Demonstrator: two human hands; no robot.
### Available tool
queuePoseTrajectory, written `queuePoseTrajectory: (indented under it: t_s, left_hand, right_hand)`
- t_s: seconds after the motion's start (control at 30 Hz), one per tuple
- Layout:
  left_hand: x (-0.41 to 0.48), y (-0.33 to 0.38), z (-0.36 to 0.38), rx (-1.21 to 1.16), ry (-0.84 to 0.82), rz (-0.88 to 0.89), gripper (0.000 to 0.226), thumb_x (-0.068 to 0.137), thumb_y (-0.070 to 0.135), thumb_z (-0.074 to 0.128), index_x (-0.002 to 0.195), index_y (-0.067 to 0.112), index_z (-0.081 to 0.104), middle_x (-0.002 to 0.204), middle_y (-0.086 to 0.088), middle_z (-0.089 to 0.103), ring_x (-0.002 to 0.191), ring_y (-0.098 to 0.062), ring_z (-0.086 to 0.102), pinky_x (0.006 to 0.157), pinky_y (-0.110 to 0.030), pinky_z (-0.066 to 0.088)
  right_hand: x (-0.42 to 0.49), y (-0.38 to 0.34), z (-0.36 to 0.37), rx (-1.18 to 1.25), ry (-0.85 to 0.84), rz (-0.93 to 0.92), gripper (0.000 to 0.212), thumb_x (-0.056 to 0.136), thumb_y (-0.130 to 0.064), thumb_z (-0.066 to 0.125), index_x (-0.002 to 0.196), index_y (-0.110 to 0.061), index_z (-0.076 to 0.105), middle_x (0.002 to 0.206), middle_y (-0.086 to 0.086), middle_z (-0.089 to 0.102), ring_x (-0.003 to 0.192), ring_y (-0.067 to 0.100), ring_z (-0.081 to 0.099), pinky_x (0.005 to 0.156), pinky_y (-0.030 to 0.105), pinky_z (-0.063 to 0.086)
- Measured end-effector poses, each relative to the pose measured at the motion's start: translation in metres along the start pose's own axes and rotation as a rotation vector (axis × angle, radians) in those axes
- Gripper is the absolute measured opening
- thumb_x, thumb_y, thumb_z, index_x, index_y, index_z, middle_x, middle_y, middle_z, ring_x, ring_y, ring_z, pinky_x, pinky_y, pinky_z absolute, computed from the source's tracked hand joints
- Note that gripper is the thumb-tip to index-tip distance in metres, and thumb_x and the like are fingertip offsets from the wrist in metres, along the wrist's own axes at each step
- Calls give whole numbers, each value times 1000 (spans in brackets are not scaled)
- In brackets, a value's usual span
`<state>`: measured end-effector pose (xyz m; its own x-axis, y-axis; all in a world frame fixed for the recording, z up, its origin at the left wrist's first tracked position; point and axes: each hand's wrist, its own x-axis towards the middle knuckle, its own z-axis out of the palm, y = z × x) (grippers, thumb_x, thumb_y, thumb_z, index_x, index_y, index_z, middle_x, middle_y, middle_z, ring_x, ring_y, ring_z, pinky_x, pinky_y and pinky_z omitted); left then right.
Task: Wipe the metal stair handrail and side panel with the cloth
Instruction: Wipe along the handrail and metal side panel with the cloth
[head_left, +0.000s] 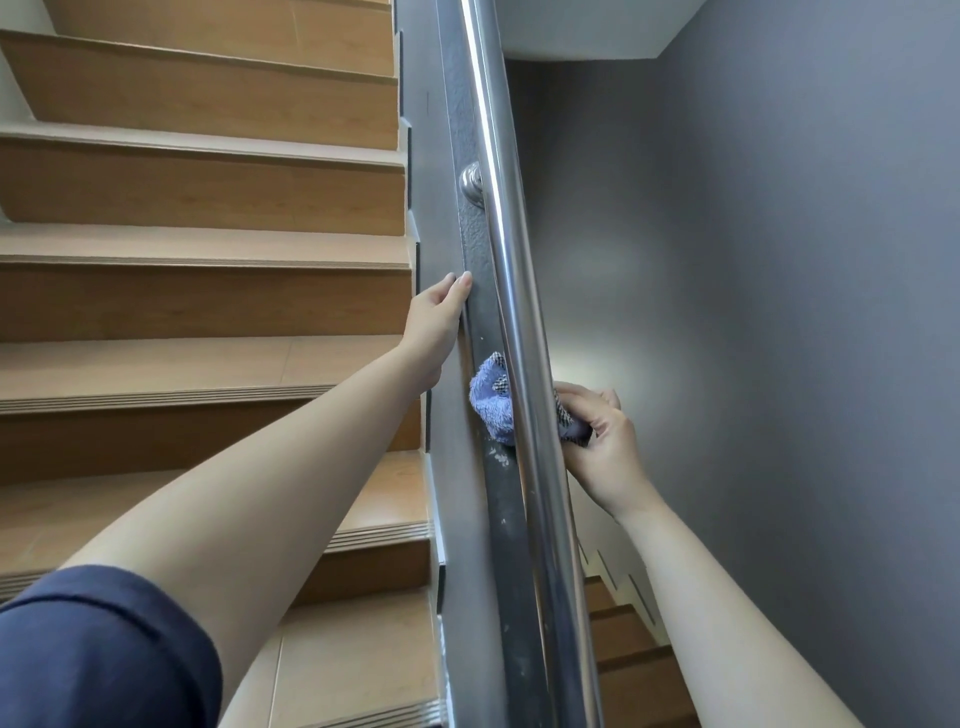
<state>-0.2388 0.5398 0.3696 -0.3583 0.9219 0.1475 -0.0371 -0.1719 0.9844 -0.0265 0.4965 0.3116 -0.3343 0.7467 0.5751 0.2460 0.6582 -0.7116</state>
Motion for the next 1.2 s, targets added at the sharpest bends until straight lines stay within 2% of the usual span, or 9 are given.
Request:
queuePoseTrajectory:
  t_s: [0.13,0.23,0.33,0.6,0.8,0.9,0.97,1.13,1.2]
  left_hand:
    - [-1,-6,1,-29,39,0,57,94,37,58,141,8,48,150,-2,47,139,-15,43,119,-36,31]
    - [-2,-5,2,-31,41,-2,55,93,38,59,138,8,53,148,-4,50,137,-16,46,118,-37,33]
    - [-4,-4,2,-28,39,-7,55,92,38,59,138,7,53,147,-6,51,136,-19,47,117,-38,34]
    - [-28,-12,3,-24,19,-20,58,94,38,56,143,7,46,153,-3,43,141,-15,40,120,-37,29]
    - [-57,-30,7,-32,33,-31,56,97,33,55,144,4,44,156,-4,37,144,-13,34,119,-29,27]
    - [-70,-39,7,-48,23,-38,55,98,31,53,144,3,42,157,-3,35,145,-13,32,118,-26,26]
    - [-78,-42,7,-45,16,-37,53,98,31,53,143,3,44,155,-1,39,144,-12,34,111,-20,28]
    - [-83,-41,4,-37,1,-65,59,96,33,56,145,4,42,155,-1,39,143,-12,36,118,-26,27]
    - [-84,-40,3,1,-4,-62,60,96,35,56,146,6,41,155,0,39,143,-12,36,117,-25,26]
  right_hand:
    - [21,-7,-1,-70,63,-40,51,71,4,76,114,-22,68,104,-24,63,87,12,49,79,3,38]
    - [44,-13,-6,-33,44,13,55,68,-1,77,116,-24,65,100,0,66,91,12,55,84,11,41]
    - [51,-14,-9,-44,6,13,56,62,-9,76,112,-29,61,105,7,65,94,7,55,84,7,40]
    - [1,-11,-7,-62,-53,112,52,71,12,73,116,-14,67,102,25,59,85,-14,50,77,0,35]
    - [-44,-12,-7,-71,-64,139,49,72,12,73,113,-13,69,101,17,65,88,-10,46,78,1,35]
    - [-64,-11,-3,-109,-37,82,47,73,7,77,113,-18,69,101,-8,69,89,14,46,78,6,37]
    - [-71,-13,-2,-131,-18,72,46,74,5,77,114,-17,69,102,-13,68,88,22,45,78,11,39]
    - [-56,-22,0,-207,41,33,39,74,1,78,111,-10,71,115,1,65,97,19,46,86,5,35]
    - [-43,-25,3,-208,78,39,33,75,3,77,107,-4,72,116,10,56,101,22,50,91,12,38]
